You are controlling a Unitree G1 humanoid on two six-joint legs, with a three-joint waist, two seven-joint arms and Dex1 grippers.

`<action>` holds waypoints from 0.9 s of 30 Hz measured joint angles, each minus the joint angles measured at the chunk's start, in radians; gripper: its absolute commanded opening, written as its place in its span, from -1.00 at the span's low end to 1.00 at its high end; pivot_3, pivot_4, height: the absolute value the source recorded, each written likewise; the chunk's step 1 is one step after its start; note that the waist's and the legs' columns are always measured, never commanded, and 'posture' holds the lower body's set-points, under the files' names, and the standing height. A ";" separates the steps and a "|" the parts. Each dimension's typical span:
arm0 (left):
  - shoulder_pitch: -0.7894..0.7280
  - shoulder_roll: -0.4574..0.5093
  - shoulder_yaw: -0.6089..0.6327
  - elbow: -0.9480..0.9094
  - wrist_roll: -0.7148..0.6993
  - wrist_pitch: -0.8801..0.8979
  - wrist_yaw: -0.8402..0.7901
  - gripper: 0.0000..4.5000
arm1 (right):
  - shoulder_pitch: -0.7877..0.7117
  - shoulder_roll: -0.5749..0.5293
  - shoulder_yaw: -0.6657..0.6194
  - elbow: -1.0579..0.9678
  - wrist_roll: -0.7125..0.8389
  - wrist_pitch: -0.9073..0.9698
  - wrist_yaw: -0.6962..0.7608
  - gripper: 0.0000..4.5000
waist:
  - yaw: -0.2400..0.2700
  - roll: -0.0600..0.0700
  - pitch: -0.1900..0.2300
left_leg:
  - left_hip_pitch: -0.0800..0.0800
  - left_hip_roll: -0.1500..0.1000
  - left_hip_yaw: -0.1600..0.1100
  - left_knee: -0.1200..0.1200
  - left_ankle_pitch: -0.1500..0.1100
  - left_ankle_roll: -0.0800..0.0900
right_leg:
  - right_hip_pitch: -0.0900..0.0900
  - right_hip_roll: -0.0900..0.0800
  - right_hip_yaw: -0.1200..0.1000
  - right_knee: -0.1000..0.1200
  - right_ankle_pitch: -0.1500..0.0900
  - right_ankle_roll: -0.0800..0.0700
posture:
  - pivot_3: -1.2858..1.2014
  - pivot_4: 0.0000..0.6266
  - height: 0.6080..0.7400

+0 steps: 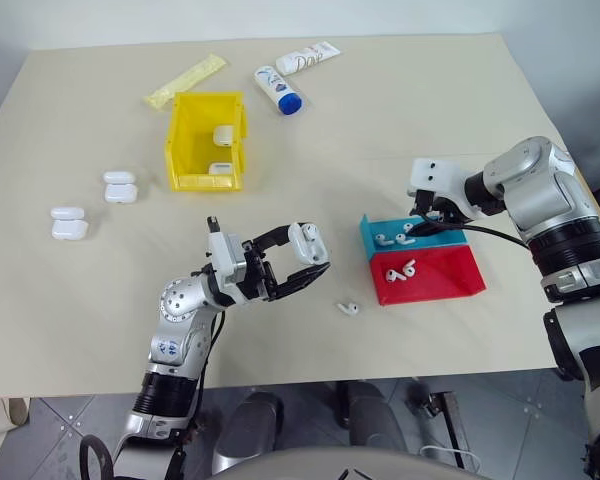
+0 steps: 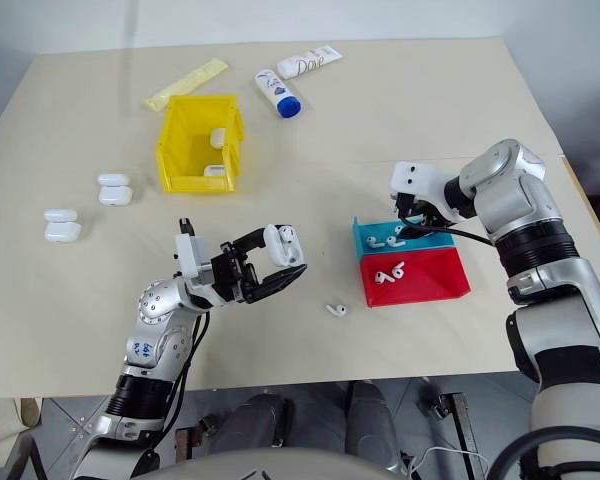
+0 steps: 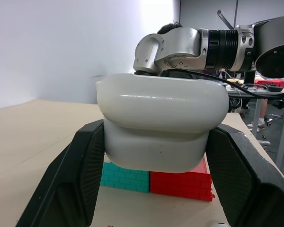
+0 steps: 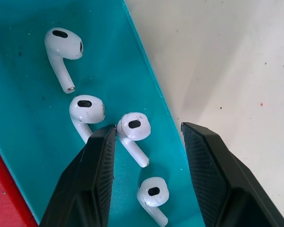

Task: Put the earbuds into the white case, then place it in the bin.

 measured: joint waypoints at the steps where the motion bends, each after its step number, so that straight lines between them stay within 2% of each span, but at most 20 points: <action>1: 0.000 0.000 0.000 0.000 0.000 0.000 0.000 0.25 | 0.000 0.000 0.000 0.001 -0.002 -0.003 0.000 0.01 | 0.000 0.000 0.000 | 0.000 0.000 0.000 0.000 0.000 0.000 | 0.000 0.000 0.000 0.000 0.000 0.000 | 0.03 -0.52 1.00; 13: 0.004 0.001 0.000 0.000 0.000 0.000 0.005 0.25 | -0.002 0.017 0.000 0.001 -0.007 -0.013 0.011 0.01 | 0.000 0.000 0.000 | 0.000 0.000 0.000 0.000 0.000 0.000 | 0.000 0.000 0.000 0.000 0.000 0.000 | 0.03 -0.52 1.00; 16: 0.004 0.001 0.000 0.000 0.000 0.000 0.006 0.25 | -0.002 0.018 0.000 0.001 -0.007 -0.013 0.013 -0.26 | 0.000 0.000 0.000 | 0.000 0.000 0.000 0.000 0.000 0.000 | 0.000 0.000 0.000 0.000 0.000 0.000 | 0.03 -0.52 1.00; 19: 0.005 0.001 0.000 -0.001 0.002 0.000 0.008 0.25 | -0.002 0.018 0.000 0.001 -0.008 -0.013 0.018 -0.72 | 0.000 0.000 0.000 | 0.000 0.000 0.000 0.000 0.000 0.000 | 0.000 0.000 0.000 0.000 0.000 0.000 | 0.03 -0.52 1.00; 20: 0.005 0.001 0.000 -0.001 0.003 0.000 0.009 0.25 | -0.002 0.018 0.000 0.001 -0.008 -0.013 0.019 -0.80 | 0.000 0.000 0.000 | 0.000 0.000 0.000 0.000 0.000 0.000 | 0.000 0.000 0.000 0.000 0.000 0.000 | 0.03 -0.52 1.00; 27: 0.005 0.001 0.000 -0.001 0.008 -0.002 0.010 0.25 | -0.003 0.020 0.000 0.004 -0.009 -0.014 0.019 -0.80 | 0.000 0.000 0.000 | 0.000 0.000 0.000 0.000 0.000 0.000 | 0.000 0.000 0.000 0.000 0.000 0.000 | 0.03 -0.52 1.00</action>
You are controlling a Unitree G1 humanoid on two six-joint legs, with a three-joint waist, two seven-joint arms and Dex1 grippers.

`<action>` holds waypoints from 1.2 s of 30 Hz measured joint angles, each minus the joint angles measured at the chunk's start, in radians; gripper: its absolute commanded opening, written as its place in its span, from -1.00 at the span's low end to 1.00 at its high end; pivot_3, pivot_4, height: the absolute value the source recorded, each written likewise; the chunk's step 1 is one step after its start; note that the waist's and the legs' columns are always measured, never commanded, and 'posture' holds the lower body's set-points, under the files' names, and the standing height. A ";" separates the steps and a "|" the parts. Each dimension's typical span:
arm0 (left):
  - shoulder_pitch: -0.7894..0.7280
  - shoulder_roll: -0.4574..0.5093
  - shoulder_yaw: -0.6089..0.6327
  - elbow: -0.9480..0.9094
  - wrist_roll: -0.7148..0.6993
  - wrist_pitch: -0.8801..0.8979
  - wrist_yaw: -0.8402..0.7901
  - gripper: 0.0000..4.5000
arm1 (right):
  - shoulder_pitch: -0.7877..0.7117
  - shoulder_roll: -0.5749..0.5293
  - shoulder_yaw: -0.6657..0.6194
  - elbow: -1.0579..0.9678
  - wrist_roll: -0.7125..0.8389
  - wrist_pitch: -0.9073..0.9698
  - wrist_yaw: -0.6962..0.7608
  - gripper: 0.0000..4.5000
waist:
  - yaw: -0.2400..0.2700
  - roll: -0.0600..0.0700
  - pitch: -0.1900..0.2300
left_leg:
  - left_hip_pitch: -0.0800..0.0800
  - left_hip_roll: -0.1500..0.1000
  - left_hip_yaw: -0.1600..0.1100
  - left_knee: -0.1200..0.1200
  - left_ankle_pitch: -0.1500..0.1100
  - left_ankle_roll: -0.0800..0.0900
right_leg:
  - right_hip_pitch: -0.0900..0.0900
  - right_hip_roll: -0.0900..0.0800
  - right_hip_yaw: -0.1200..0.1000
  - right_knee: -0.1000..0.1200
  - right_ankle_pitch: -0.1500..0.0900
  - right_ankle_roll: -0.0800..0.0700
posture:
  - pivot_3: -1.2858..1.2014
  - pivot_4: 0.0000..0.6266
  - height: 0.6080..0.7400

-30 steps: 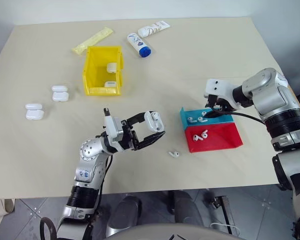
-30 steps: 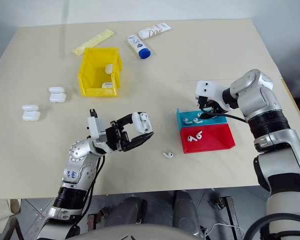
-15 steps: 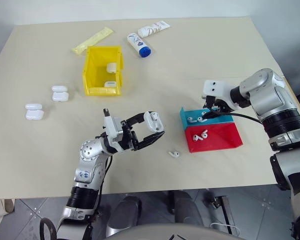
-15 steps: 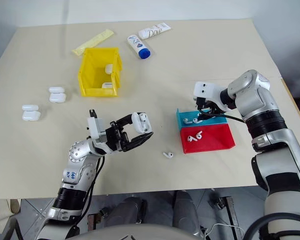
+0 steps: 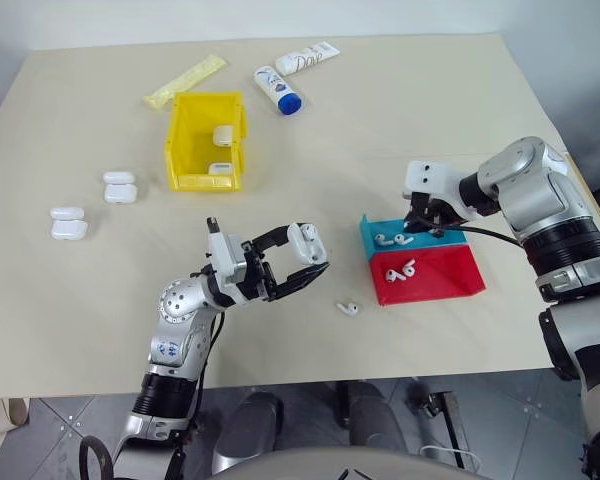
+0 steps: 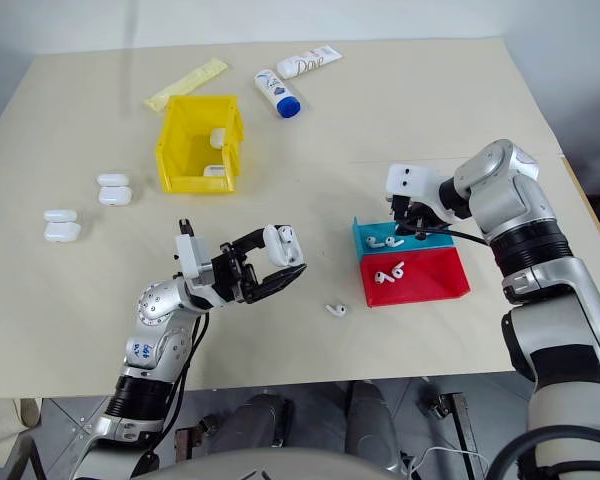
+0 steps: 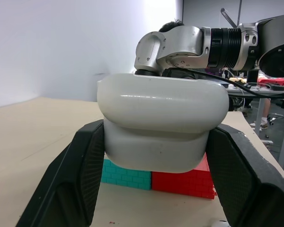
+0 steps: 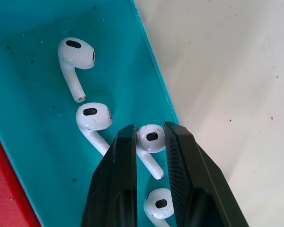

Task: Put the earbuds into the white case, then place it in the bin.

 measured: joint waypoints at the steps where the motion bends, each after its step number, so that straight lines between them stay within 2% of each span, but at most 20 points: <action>1: 0.000 0.000 0.000 0.000 0.000 0.000 0.000 0.25 | -0.001 0.002 0.000 0.002 0.001 0.000 -0.002 -0.80 | 0.000 0.000 0.000 | 0.000 0.000 0.000 0.000 0.000 0.000 | 0.000 0.000 0.000 0.000 0.000 0.000 | 0.03 -0.52 1.00; 5: -0.007 -0.001 0.000 0.002 0.001 -0.001 -0.002 0.25 | -0.004 0.004 -0.027 -0.003 0.021 0.002 -0.016 -0.80 | 0.001 0.000 0.000 | 0.000 0.000 0.000 0.000 0.000 0.000 | 0.000 0.000 0.000 0.000 0.000 0.000 | 0.03 -0.52 1.00; 8: -0.033 -0.004 -0.001 0.020 0.001 -0.009 -0.014 0.25 | 0.009 0.005 -0.123 -0.067 0.102 0.021 -0.018 -0.80 | 0.002 0.000 0.000 | 0.000 0.000 0.000 0.000 0.000 0.000 | 0.000 0.000 0.000 0.000 0.000 0.000 | 0.03 -0.52 1.00; 10: -0.057 -0.009 -0.004 0.051 0.000 -0.009 -0.029 0.25 | 0.064 0.006 -0.242 -0.204 0.224 0.059 -0.015 -0.80 | 0.003 0.000 0.000 | -0.001 0.000 -0.001 0.000 0.000 0.000 | 0.000 0.000 -0.001 0.000 0.000 0.000 | 0.03 -0.52 1.00; 14: -0.102 -0.017 -0.015 0.114 -0.005 -0.009 -0.072 0.25 | 0.290 0.020 -0.455 -0.564 0.465 0.235 -0.053 -0.80 | 0.016 -0.001 -0.001 | -0.001 0.000 -0.003 0.002 0.000 0.000 | 0.001 0.000 -0.002 0.000 0.000 0.000 | 0.03 -0.52 1.00; 16: -0.129 -0.019 -0.017 0.147 -0.006 -0.009 -0.096 0.25 | 0.392 0.043 -0.544 -0.719 0.573 0.350 -0.115 -0.80 | 0.021 -0.001 -0.001 | -0.001 -0.001 -0.002 0.002 0.000 0.000 | 0.001 -0.001 -0.001 0.000 0.000 0.000 | 0.03 -0.52 1.00; 20: -0.182 -0.026 -0.018 0.207 -0.009 -0.009 -0.140 0.25 | 0.495 0.112 -0.671 -0.969 0.771 0.532 -0.264 -0.80 | 0.023 0.000 -0.001 | 0.000 0.000 -0.001 0.002 0.000 0.000 | 0.000 0.000 0.000 0.000 0.000 0.000 | 0.03 -0.52 1.00; 23: -0.217 -0.038 -0.019 0.243 -0.011 -0.008 -0.174 0.25 | 0.586 0.211 -0.753 -1.137 0.950 0.655 -0.411 -0.80 | 0.026 -0.001 -0.002 | -0.001 0.001 -0.002 0.001 0.000 0.000 | 0.000 0.000 -0.001 0.000 0.000 0.000 | 0.03 -0.52 1.00; 29: -0.288 -0.054 -0.020 0.308 -0.012 -0.005 -0.244 0.25 | 0.732 0.348 -0.782 -1.321 1.186 0.716 -0.684 -0.80 | 0.029 -0.001 -0.002 | 0.000 -0.001 -0.002 0.001 0.001 0.001 | 0.001 -0.001 0.000 0.001 0.000 0.000 | 0.03 -0.52 1.00; 36: -0.330 -0.078 -0.020 0.316 -0.013 0.018 -0.293 0.25 | 0.782 0.351 -0.709 -1.338 1.224 0.655 -0.814 -0.80 | 0.023 -0.001 -0.002 | 0.000 -0.001 -0.001 0.000 0.001 0.001 | 0.000 0.000 0.000 0.001 0.000 0.000 | 0.03 -0.52 1.00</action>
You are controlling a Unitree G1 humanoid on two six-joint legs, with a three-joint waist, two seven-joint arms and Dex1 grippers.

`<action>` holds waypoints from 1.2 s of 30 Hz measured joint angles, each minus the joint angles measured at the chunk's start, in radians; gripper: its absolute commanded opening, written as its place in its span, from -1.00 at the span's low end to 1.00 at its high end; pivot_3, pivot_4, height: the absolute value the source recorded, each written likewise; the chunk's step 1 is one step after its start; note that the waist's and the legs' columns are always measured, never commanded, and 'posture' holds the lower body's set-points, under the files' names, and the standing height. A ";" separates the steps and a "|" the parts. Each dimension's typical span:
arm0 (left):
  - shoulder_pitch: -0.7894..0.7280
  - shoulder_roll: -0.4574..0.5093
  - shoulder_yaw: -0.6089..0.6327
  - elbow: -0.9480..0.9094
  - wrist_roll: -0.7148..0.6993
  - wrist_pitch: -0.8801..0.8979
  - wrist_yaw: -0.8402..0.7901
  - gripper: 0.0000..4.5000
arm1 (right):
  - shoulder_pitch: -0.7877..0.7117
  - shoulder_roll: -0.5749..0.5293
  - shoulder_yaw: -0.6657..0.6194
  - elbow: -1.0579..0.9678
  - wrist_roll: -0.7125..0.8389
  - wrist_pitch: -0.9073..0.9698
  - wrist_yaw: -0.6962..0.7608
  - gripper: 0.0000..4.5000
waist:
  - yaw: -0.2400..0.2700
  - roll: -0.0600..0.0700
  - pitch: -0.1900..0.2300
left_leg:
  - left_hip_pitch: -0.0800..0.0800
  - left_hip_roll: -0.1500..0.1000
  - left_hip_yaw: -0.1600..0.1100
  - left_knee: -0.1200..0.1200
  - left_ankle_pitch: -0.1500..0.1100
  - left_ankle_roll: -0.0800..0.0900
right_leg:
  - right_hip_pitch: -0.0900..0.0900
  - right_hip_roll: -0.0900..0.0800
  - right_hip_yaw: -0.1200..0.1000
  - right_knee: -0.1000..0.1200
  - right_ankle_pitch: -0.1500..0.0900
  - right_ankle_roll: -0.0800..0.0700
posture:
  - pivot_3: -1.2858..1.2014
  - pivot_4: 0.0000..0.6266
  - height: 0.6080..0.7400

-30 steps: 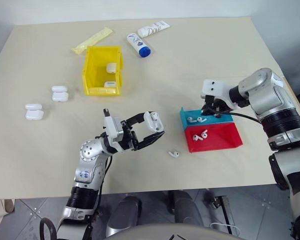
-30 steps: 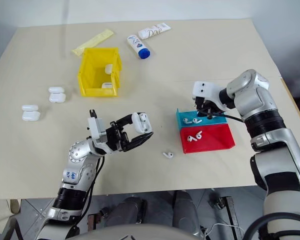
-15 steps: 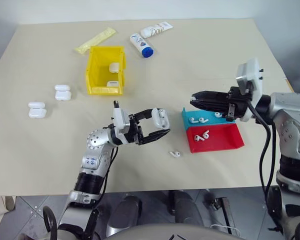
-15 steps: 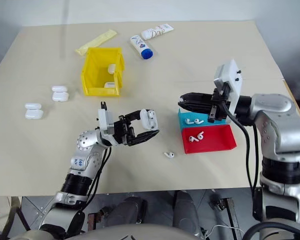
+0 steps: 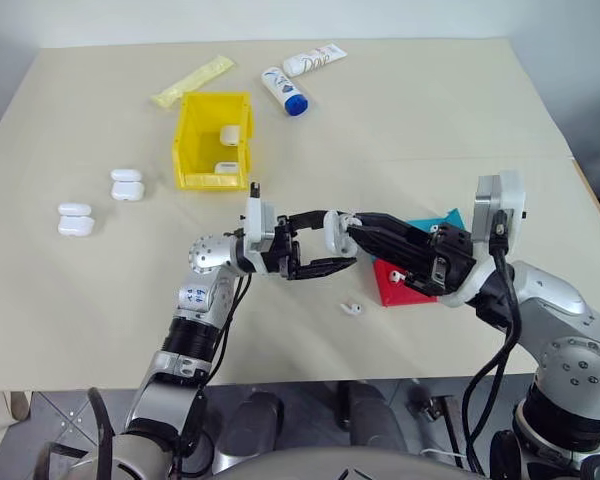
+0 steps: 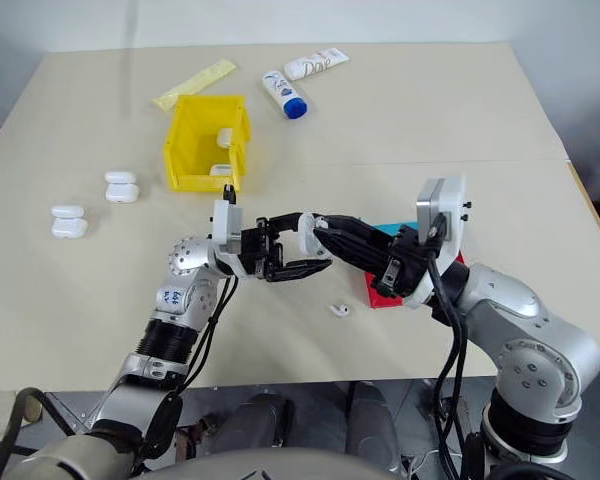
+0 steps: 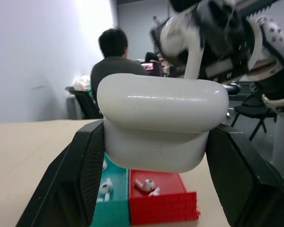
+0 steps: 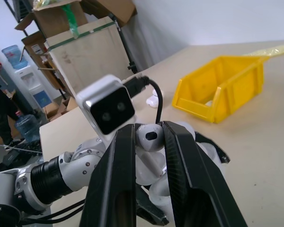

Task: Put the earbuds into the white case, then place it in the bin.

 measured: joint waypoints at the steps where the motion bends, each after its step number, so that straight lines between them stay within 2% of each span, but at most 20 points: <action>1: 0.000 -0.001 0.000 0.000 0.000 0.006 -0.004 0.25 | 0.006 -0.001 0.010 0.000 -0.001 -0.010 -0.004 -0.80 | -0.001 0.000 0.000 | 0.000 0.000 0.000 0.000 0.000 0.000 | 0.000 0.000 0.000 0.000 0.000 0.000 | 0.03 -0.52 1.00; 20: 0.005 0.018 0.005 -0.050 -0.006 0.095 -0.007 0.25 | 0.116 -0.080 0.124 0.043 -0.054 -0.242 0.021 -0.80 | -0.001 0.000 0.000 | 0.000 0.000 0.000 0.000 0.000 0.000 | 0.000 0.000 0.000 -0.001 0.000 0.000 | 0.03 -0.52 1.00; 27: 0.007 0.032 -0.007 -0.058 -0.007 0.111 -0.024 0.25 | 0.133 -0.205 0.157 0.049 -0.116 -0.318 0.102 -0.80 | 0.001 0.000 0.000 | 0.000 0.000 0.000 0.000 0.000 0.000 | 0.001 0.000 0.000 -0.004 0.000 0.000 | 0.03 -0.52 1.00; 36: 0.007 0.036 -0.008 -0.057 -0.003 0.108 -0.024 0.25 | 0.085 -0.264 0.183 0.075 -0.122 -0.324 0.126 -0.80 | 0.003 0.000 0.000 | 0.000 0.000 0.000 0.000 0.000 0.000 | 0.001 0.000 0.000 -0.004 0.000 0.000 | 0.03 -0.52 1.00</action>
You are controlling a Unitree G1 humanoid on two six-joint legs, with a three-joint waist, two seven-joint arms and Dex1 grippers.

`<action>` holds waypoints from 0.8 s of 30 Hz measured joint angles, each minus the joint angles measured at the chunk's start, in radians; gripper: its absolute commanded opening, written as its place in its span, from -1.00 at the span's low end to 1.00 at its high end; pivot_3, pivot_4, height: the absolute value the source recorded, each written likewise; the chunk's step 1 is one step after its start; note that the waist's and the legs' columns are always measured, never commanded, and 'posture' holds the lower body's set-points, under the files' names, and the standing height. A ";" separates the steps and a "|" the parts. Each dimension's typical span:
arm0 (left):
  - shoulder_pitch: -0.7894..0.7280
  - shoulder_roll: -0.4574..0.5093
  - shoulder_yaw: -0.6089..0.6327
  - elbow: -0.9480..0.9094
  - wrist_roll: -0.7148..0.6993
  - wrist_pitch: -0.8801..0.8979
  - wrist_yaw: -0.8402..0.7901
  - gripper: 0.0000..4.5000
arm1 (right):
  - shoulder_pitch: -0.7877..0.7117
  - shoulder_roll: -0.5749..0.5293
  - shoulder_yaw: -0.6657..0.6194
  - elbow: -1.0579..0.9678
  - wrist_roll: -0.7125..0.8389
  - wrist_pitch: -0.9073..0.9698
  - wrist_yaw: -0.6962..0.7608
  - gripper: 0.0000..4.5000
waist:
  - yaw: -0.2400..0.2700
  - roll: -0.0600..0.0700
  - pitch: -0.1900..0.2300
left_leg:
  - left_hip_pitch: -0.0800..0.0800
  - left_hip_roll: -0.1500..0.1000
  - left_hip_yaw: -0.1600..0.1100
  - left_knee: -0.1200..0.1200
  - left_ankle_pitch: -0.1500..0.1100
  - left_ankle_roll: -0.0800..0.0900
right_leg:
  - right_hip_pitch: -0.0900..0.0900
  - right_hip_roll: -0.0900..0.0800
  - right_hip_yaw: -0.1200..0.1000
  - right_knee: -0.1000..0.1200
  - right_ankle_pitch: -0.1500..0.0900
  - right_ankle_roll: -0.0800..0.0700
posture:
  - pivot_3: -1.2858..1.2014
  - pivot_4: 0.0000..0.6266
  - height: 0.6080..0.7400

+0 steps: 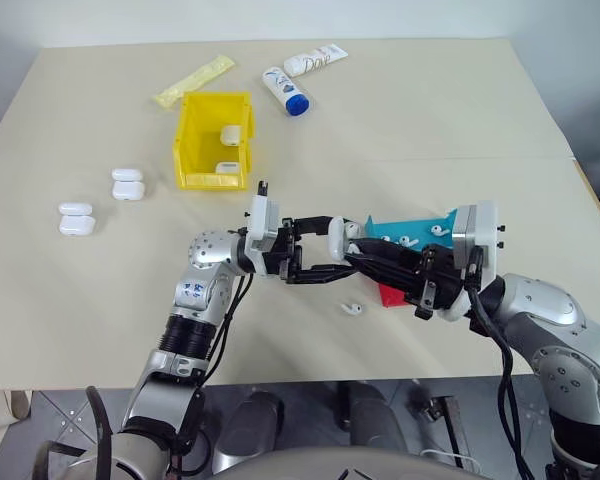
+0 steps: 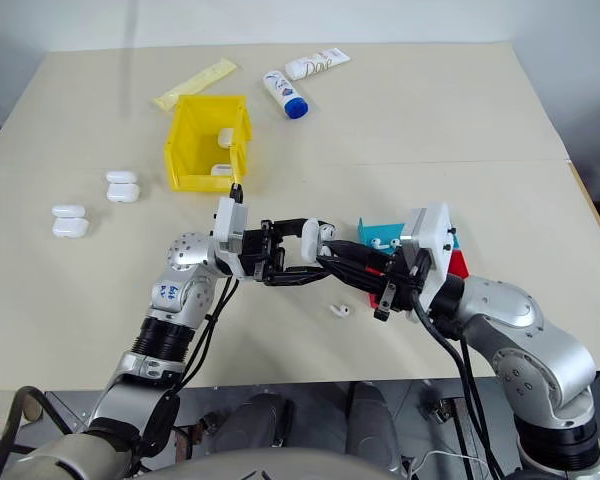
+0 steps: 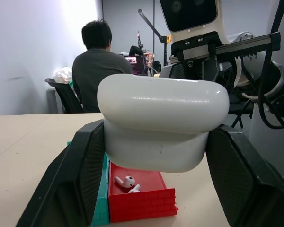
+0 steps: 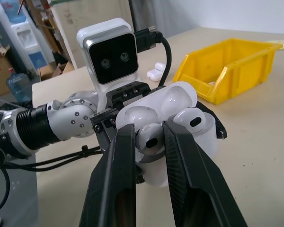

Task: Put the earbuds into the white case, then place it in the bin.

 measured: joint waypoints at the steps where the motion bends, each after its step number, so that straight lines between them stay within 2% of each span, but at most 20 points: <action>1: 0.000 0.001 0.000 0.000 0.000 0.000 0.000 0.25 | -0.003 -0.002 0.002 0.000 0.000 0.002 -0.001 -0.80 | 0.000 0.000 0.000 | 0.000 0.000 0.000 0.000 0.000 0.000 | 0.000 0.000 0.000 0.000 0.000 0.000 | 0.03 -0.52 1.00; 4: 0.000 0.003 0.000 0.000 0.001 -0.001 0.000 0.25 | -0.006 -0.004 0.005 0.001 0.002 0.005 -0.004 -0.80 | 0.002 0.000 0.000 | 0.000 0.000 0.000 0.000 0.000 0.000 | 0.000 0.000 0.000 0.000 0.000 0.000 | 0.03 -0.52 1.00; 8: 0.000 0.006 0.010 0.002 0.002 -0.003 0.003 0.25 | -0.009 -0.019 0.004 0.003 -0.001 0.004 -0.006 -0.22 | 0.001 0.000 0.000 | 0.000 0.000 0.000 0.000 0.000 0.000 | 0.000 0.000 0.000 0.000 0.000 0.000 | 0.03 -0.52 1.00; 21: -0.002 0.007 0.025 0.002 -0.003 -0.017 -0.005 0.25 | -0.008 -0.041 -0.001 0.011 0.019 0.025 -0.017 -0.22 | 0.002 0.000 0.000 | 0.000 0.000 0.000 0.000 0.000 0.000 | 0.000 0.000 0.000 0.000 0.000 0.000 | 0.03 -0.52 1.00; 24: -0.002 0.025 0.021 0.005 0.001 -0.016 -0.007 0.25 | 0.030 -0.091 -0.050 0.005 0.019 0.033 -0.017 -0.22 | 0.004 -0.001 0.000 | -0.001 0.000 0.000 0.000 0.000 0.000 | 0.000 0.000 0.000 -0.001 0.000 0.000 | 0.03 -0.52 1.00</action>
